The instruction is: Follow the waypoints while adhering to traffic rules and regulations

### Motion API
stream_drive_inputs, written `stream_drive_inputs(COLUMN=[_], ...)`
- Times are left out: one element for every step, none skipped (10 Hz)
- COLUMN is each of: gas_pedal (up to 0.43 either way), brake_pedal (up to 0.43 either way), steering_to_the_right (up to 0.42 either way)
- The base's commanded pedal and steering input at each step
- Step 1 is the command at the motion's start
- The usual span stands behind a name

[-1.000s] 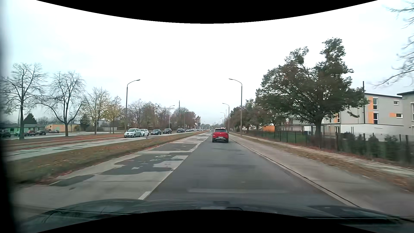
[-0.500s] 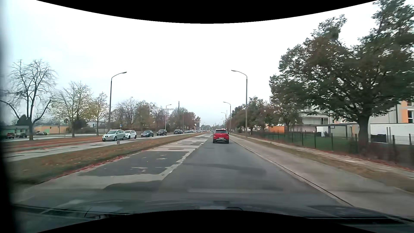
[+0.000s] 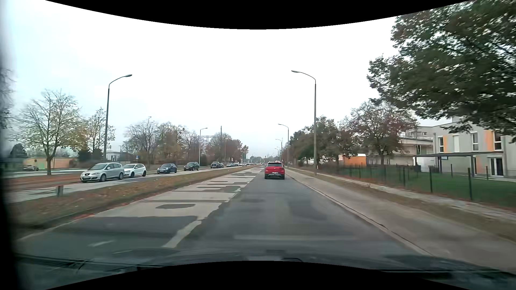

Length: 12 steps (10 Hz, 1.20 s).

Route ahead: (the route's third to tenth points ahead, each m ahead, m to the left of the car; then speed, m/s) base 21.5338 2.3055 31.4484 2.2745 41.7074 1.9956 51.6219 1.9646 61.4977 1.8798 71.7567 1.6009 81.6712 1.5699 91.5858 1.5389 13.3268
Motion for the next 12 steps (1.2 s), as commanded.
stream_drive_inputs(gas_pedal=[0.138,0.138,0.130,0.130,0.130,0.130,0.130,0.130,0.130,0.130,0.130,0.130], brake_pedal=[0.000,0.000,0.000,0.000,0.000,0.000,0.000,0.000,0.000,0.000,0.000,0.000], steering_to_the_right=[0.002,0.002,0.001,0.001,0.001,-0.001,-0.001,-0.002,-0.002,-0.002,-0.002,-0.002])
